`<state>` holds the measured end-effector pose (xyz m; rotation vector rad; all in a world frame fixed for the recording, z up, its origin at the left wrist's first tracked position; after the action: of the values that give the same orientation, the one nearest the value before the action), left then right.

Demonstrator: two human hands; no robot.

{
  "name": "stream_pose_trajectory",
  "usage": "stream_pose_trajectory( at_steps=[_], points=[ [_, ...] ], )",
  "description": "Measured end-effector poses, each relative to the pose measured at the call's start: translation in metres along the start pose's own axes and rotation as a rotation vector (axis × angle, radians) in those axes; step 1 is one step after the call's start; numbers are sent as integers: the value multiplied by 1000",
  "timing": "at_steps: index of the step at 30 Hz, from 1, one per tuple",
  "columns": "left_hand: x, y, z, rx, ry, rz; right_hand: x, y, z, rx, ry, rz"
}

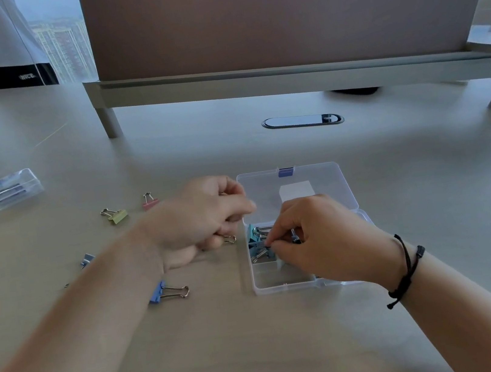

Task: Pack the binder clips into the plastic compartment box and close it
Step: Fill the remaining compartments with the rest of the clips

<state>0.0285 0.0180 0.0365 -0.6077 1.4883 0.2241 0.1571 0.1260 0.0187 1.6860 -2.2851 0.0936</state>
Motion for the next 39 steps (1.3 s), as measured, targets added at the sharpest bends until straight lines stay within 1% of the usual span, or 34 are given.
stream_pose_trajectory(
  at_steps=[1,4,7,9,11,14,16,19,22,27,34,36,39],
  points=[
    [0,1,-1,7,-95,-34,0,0,0,3,4,-2],
    [3,2,-2,22,-265,-97,0,-1,-1,13,20,-10],
    [7,3,1,79,-346,-103,1,0,-2,7,32,-20],
    [8,4,3,99,-311,-78,1,0,-3,-15,48,-32],
    [9,6,4,99,-221,-39,0,1,-4,-46,66,-36],
    [8,3,5,99,-81,16,-1,2,-8,-160,101,-39],
    [7,1,6,98,-28,52,-2,2,-11,-232,182,-15],
    [7,0,8,114,44,82,-2,2,-12,-265,291,1],
    [8,0,11,177,109,91,0,2,-8,-253,334,-4],
    [13,3,8,193,219,118,0,3,-6,-223,348,-17],
    [12,3,8,223,201,96,-6,3,-9,-188,439,13],
    [10,2,5,220,249,100,-5,3,-9,-164,473,17],
    [3,-1,2,175,344,156,-4,2,-9,-144,520,9]
  ],
)
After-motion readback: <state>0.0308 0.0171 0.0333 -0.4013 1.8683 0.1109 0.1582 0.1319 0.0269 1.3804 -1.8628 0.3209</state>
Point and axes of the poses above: each hand's wrist, its own y-axis towards the middle knuckle, its own z-axis out of the palm, x = y × z, the point moved 3 cm from there along y, towards the middle knuckle, and after that the axes turned 10 degrees about -y, right-handed, at the moved point
